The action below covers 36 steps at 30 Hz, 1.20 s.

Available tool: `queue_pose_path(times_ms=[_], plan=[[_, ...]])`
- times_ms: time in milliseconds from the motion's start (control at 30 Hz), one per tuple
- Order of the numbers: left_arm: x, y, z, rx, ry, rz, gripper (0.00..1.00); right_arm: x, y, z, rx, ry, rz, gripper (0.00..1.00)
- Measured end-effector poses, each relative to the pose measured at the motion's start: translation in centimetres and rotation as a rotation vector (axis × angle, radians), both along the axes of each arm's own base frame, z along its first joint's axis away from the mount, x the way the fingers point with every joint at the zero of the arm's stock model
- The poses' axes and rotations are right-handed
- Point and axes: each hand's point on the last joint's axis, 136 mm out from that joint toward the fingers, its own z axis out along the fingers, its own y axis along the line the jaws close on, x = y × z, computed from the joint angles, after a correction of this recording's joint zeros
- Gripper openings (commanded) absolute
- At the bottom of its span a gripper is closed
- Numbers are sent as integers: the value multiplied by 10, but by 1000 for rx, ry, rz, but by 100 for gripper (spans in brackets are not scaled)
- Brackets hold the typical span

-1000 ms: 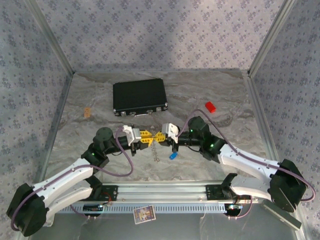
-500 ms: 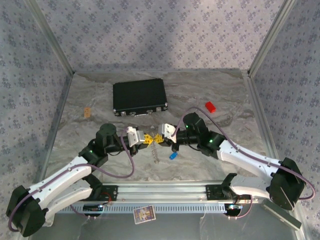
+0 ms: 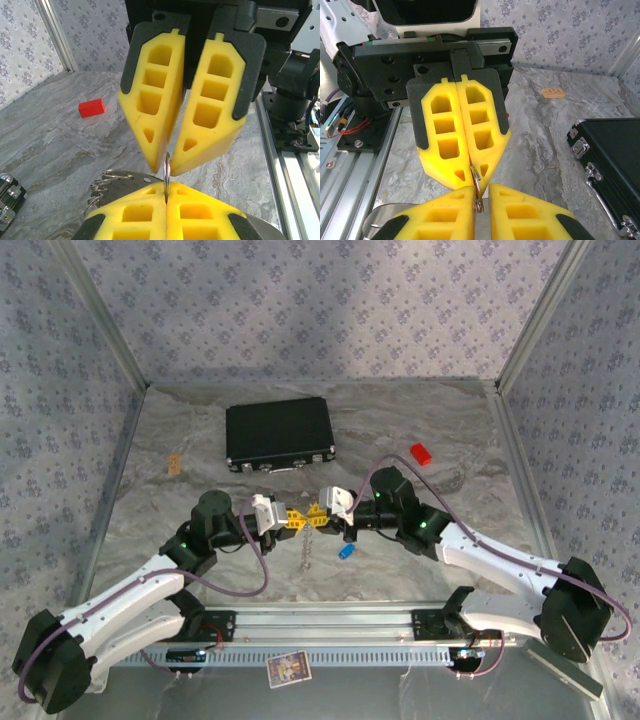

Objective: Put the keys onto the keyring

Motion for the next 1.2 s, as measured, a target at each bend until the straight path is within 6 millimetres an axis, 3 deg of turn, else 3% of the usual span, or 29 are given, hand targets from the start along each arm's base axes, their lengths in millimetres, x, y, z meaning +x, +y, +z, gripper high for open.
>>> queue_pose_path(times_ms=[100, 233, 267, 333, 467, 567, 767, 900, 967, 1000, 1067, 1200], plan=[[0, 0, 2, -11, 2, 2, 0, -1, 0, 1, 5, 6, 5, 1], [0, 0, 2, -15, 5, 4, 0, -1, 0, 1, 5, 11, 5, 0], [0, 0, 3, -15, 5, 4, 5, -1, 0, 1, 4, 9, 6, 0], [0, 1, 2, -9, 1, 9, 25, -2, 0, -1, -3, 9, 8, 0], [3, 3, -1, 9, 0, 29, 30, -5, -1, -9, -67, 9, 12, 0], [4, 4, -1, 28, -3, 36, 22, -7, 0, -11, -126, -4, 21, 0], [4, 4, -3, 76, 4, 27, 18, -8, 5, -5, -189, -48, 37, 0], [2, 4, -10, 118, 12, 11, 1, -6, 7, -9, -220, -57, 37, 0], [1, 4, -12, 133, 13, 4, 0, -5, 7, -11, -231, -54, 36, 0], [0, 4, -13, 138, 14, 3, 0, -6, 7, -12, -234, -52, 37, 3], [0, 4, -14, 140, 16, 0, 0, -6, 7, -12, -236, -49, 38, 22], [1, 4, -11, 120, 13, 8, 0, -2, 0, -6, -171, -34, 21, 27]])
